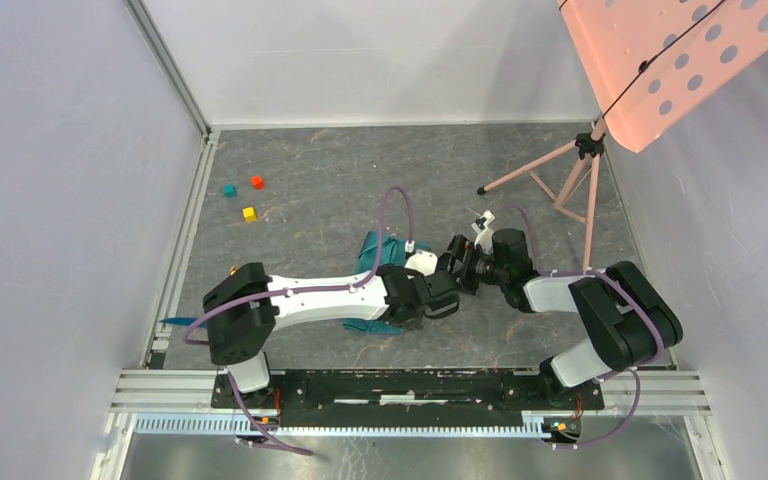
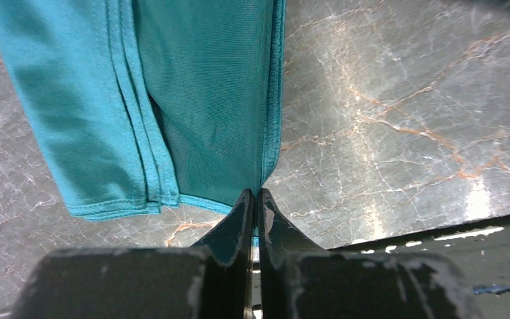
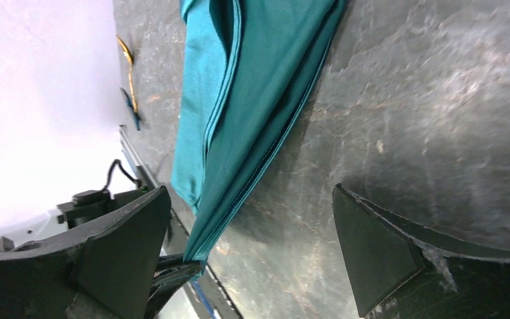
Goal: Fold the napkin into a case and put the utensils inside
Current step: Pick up the 2/3-rectangle-folded napkin from the center of the board, then pass from the left arm to the right
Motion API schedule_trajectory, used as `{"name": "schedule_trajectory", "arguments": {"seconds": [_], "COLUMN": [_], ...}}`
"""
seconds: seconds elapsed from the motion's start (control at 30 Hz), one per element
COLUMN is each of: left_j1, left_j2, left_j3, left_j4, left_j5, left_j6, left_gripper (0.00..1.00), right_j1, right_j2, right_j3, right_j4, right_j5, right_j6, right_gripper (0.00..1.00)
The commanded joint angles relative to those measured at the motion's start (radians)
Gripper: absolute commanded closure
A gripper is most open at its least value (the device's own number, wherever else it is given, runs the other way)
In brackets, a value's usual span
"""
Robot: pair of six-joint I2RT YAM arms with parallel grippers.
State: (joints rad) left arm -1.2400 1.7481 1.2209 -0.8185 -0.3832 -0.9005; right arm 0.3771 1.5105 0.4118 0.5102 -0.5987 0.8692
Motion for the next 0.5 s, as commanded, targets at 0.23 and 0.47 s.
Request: {"name": "schedule_trajectory", "arguments": {"seconds": [0.23,0.47], "left_j1": [0.003,0.003], "left_j2": [-0.077,-0.085], "left_j3": [-0.014,-0.034], "left_j4": [-0.008,0.015], "left_j5": [-0.047,-0.036], "left_j6": [-0.005,-0.002], "left_gripper": [0.95,0.96], "right_j1": [0.096,0.097], "right_j2": [0.113,0.187], "right_j3": [-0.041,-0.003], "right_j4": [0.343,0.386], "right_j5": [0.094,0.138], "right_j6": [0.359,0.327], "right_gripper": [0.11,0.36]}}
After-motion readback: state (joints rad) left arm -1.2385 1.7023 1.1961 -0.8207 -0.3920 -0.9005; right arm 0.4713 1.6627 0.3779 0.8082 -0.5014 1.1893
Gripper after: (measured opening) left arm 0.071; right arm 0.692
